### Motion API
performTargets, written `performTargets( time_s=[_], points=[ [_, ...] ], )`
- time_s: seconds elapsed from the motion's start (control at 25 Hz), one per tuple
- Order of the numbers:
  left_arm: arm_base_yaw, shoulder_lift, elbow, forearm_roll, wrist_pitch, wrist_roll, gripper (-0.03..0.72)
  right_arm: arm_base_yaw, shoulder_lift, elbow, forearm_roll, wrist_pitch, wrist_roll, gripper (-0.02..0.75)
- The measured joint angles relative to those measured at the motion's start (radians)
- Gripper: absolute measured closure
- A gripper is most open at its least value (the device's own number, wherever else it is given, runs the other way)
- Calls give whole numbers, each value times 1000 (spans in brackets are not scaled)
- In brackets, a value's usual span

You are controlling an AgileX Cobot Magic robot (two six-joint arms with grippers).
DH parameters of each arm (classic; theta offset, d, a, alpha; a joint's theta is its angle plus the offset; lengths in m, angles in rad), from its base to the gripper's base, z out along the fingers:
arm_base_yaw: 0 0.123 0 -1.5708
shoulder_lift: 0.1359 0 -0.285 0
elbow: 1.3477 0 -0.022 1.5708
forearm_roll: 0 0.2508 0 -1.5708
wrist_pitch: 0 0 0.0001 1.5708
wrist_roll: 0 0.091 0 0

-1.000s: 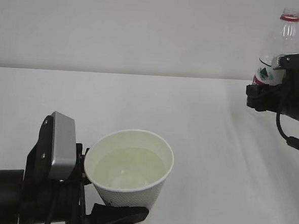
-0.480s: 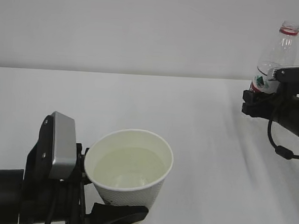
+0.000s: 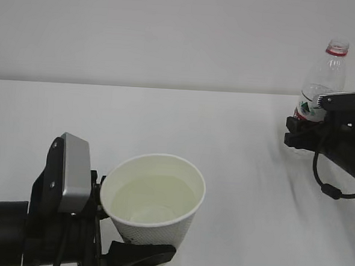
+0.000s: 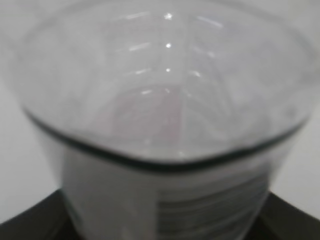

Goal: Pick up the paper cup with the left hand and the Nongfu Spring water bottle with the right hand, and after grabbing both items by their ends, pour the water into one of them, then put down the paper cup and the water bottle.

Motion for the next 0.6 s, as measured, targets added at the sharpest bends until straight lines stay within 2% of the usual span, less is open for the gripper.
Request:
performTargets(
  time_s=[0.44, 0.6],
  points=[
    [0, 0, 0, -2, 5, 0, 172, 0, 28, 0, 12, -72, -18, 271],
    [0, 0, 0, -2, 7, 0, 172, 0, 28, 0, 12, -92, -21, 224]
  ],
)
